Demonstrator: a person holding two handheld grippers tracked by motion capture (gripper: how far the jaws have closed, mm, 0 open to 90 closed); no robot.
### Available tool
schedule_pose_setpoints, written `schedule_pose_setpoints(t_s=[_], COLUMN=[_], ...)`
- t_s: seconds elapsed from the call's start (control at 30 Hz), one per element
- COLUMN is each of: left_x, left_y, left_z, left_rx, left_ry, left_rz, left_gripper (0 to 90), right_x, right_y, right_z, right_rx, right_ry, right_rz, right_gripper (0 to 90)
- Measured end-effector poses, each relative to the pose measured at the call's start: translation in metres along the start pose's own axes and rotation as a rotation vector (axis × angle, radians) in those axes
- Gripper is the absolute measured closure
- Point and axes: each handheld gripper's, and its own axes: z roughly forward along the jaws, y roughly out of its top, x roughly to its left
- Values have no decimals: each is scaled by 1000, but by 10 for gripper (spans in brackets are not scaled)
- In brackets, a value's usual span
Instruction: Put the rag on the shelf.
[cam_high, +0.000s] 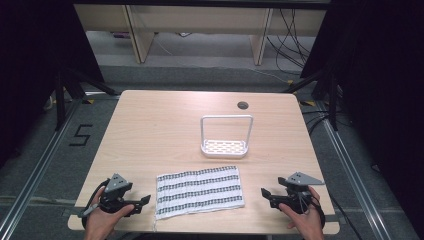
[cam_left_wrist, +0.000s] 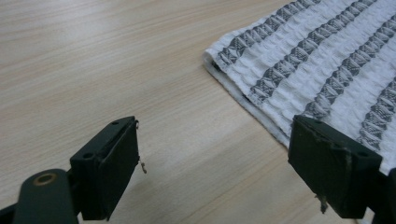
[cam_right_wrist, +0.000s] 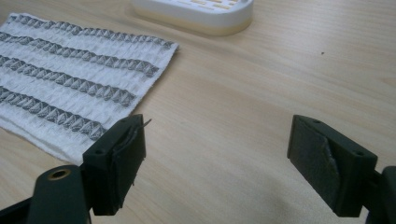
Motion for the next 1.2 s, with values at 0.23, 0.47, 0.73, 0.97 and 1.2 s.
schedule_pose_setpoints(t_s=[0.23, 0.47, 0.73, 0.97, 1.2], left_x=[-10, -29, -43, -50, -55], left_y=[-1, -7, -10, -5, 16], left_z=[-1, -7, -12, -11, -2], left_rx=[1, 6, -6, -1, -2], left_ry=[-21, -58, -60, -53, -84], left_rz=[7, -3, 10, 54, 108], left_gripper=[156, 151, 151, 154, 157], right_x=[0, 12, 30, 44, 64], right_y=[2, 11, 31, 36, 32], right_z=[2, 6, 11, 17, 20], right_rx=[-18, -18, -26, 4, 42], right_ry=[6, 56, 126, 148, 170], right_rz=[-50, -54, -139, -168, -206], right_gripper=[217, 246, 288, 304, 314])
